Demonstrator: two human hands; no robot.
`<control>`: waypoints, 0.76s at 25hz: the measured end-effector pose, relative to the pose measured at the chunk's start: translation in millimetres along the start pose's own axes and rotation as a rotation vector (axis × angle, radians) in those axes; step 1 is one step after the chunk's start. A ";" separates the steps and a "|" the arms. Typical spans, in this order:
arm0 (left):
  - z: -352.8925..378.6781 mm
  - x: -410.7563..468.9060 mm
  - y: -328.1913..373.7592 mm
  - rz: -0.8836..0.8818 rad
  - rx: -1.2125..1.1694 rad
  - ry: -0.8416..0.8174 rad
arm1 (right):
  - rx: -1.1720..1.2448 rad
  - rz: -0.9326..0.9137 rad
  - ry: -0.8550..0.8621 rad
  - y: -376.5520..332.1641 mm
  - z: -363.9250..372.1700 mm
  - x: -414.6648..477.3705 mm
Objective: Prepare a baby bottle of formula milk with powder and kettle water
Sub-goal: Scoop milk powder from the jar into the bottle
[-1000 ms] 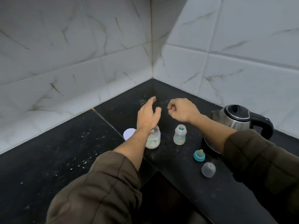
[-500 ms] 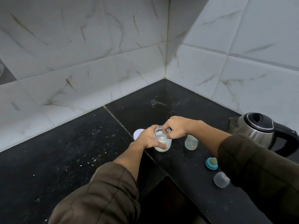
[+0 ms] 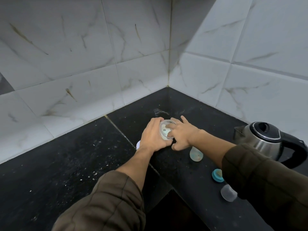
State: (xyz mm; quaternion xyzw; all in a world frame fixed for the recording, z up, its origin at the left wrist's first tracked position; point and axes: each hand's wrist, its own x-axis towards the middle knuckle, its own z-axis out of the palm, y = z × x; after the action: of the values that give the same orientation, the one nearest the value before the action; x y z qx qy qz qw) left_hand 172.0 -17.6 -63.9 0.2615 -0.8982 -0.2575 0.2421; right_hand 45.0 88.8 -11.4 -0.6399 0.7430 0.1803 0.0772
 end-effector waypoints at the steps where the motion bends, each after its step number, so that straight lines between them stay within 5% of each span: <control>1: -2.3 0.7 2.6 0.008 0.003 0.026 | -0.011 0.024 0.000 -1.2 -2.3 0.8; 11: -15.0 0.7 7.6 0.000 0.028 0.011 | 0.101 0.086 0.189 -11.2 -29.9 -9.7; 19: -12.4 0.7 6.7 0.016 0.102 0.007 | -0.118 0.121 0.373 -13.9 -21.6 -4.0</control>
State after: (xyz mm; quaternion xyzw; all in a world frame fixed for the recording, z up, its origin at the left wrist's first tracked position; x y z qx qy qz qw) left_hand 176.2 -17.2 -50.4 0.2672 -0.9113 -0.2085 0.2339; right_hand 61.8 82.9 7.5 -0.6197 0.7697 0.1061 -0.1103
